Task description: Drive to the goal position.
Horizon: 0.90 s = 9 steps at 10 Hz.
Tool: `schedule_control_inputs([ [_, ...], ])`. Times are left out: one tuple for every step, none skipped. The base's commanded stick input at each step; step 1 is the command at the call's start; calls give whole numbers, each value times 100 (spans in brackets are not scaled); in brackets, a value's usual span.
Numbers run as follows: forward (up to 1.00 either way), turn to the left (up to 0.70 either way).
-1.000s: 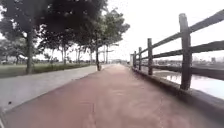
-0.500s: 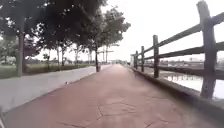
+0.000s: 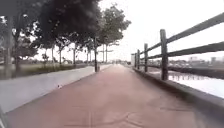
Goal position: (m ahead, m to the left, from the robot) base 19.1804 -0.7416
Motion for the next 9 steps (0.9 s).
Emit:
schedule_control_inputs([
  [100,0],
  [100,0],
  [100,0],
  [100,0],
  [100,0],
  [100,0],
  [100,0],
  [100,0],
  [100,0],
])
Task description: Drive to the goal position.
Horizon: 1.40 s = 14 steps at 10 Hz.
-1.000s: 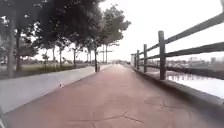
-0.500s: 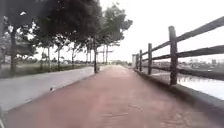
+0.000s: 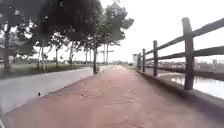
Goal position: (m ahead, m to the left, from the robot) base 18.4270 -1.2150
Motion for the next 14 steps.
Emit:
schedule_control_inputs([
  [100,0],
  [100,0],
  [100,0],
  [100,0],
  [100,0],
  [100,0],
  [100,0],
  [100,0],
  [100,0],
  [100,0],
  [100,0],
  [100,0],
  [100,0],
  [100,0],
])
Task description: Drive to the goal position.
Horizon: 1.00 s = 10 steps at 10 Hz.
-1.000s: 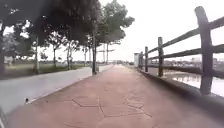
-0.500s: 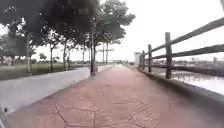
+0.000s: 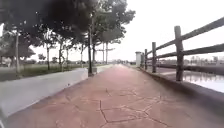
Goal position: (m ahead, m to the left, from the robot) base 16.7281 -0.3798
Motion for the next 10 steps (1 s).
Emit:
schedule_control_inputs([
  [100,0],
  [100,0],
  [100,0],
  [100,0],
  [100,0],
  [100,0],
  [100,0],
  [100,0],
  [100,0],
  [100,0],
])
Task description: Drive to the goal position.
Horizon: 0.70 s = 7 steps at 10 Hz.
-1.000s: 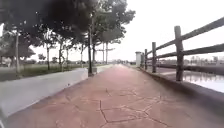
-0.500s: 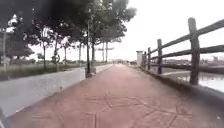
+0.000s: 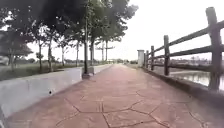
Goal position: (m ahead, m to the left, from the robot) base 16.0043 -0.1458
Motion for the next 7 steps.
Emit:
schedule_control_inputs([
  [100,0],
  [100,0],
  [100,0],
  [100,0],
  [100,0],
  [100,0],
  [100,0],
])
